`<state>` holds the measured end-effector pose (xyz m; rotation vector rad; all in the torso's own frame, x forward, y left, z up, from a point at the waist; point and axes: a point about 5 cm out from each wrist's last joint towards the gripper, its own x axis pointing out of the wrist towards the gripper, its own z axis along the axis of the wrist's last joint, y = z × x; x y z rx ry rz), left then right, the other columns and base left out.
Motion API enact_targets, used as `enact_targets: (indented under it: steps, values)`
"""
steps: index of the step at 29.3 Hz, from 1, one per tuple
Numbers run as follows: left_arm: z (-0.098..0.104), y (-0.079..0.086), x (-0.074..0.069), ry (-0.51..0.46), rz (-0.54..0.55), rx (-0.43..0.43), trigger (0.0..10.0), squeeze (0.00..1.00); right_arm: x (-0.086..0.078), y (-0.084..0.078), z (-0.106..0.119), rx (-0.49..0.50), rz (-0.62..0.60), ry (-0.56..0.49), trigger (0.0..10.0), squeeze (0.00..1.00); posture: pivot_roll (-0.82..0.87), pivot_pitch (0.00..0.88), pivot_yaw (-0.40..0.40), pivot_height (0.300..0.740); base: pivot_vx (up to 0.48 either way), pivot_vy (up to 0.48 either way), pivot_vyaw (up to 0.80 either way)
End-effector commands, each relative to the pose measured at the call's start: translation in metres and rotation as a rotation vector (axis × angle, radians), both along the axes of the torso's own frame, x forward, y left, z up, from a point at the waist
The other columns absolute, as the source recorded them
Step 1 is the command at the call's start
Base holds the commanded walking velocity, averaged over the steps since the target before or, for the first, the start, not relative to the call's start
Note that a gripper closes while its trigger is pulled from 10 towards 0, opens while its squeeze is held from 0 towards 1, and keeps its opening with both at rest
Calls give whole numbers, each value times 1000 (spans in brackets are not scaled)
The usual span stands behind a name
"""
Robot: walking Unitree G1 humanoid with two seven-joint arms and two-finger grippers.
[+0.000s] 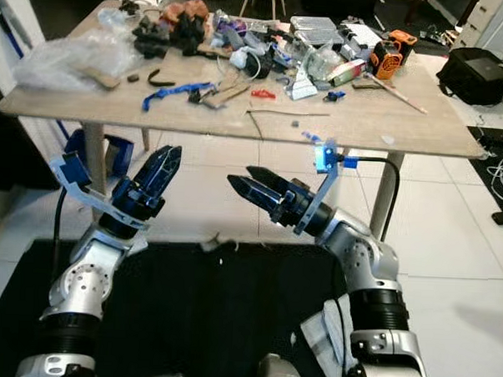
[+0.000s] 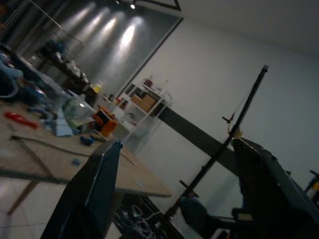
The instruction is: Picking trash to rubbish bin
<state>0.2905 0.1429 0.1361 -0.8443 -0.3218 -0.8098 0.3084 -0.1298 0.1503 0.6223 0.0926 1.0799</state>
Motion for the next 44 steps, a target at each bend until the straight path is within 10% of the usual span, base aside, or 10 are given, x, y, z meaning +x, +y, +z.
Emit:
enact_targets:
  steps: [1,44]
  values:
    - [-3,-1,-2,9,-2,-2,10000,0,0,2,-1,5,8,8,10000,0,4,0,-56,740,480,0,0]
    - [3,5,-5,-49,15,27,10000,0,12,-16,5,-139,-120,-25,10000,0,6,0,-59,740,389,0,-126]
